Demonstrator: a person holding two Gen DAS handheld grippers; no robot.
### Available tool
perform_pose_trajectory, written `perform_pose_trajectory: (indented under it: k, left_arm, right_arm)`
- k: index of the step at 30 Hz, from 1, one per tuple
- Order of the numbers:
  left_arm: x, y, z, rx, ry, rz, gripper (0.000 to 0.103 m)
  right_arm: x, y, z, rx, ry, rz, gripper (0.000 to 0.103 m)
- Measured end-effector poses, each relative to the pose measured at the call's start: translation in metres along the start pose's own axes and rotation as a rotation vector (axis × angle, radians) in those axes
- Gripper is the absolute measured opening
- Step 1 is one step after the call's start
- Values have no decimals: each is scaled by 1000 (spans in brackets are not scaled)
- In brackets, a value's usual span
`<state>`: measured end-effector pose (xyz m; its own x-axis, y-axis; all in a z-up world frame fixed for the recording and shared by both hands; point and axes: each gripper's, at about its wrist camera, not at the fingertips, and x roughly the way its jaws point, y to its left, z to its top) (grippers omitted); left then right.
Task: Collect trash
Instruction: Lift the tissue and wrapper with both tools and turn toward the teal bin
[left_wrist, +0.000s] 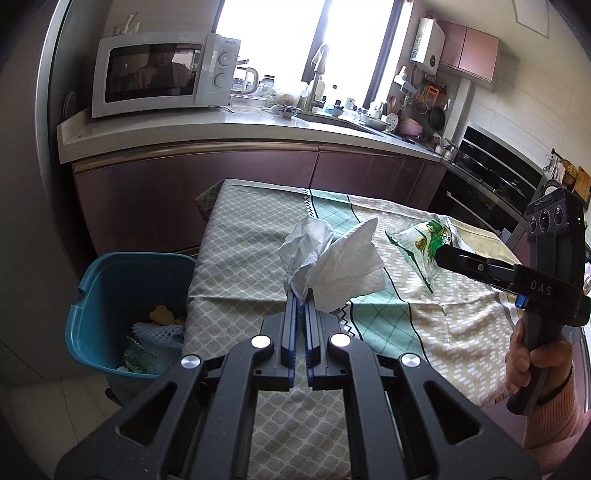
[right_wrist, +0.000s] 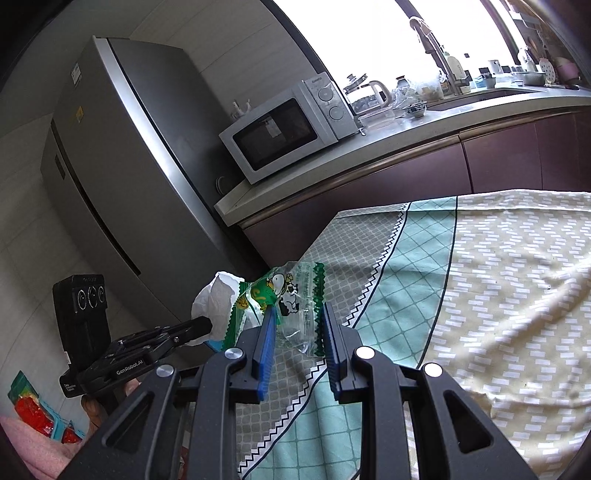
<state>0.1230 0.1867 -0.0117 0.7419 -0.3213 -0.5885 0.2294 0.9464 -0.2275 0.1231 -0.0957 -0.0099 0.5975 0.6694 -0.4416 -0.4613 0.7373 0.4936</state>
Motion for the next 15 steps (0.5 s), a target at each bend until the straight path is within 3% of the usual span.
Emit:
perform_pose_trajectory:
  k: [15]
  left_arm:
    - [-8,20,-1,-36,-12,34,4]
  right_arm:
    - [25,16,2,-26,33,30,23]
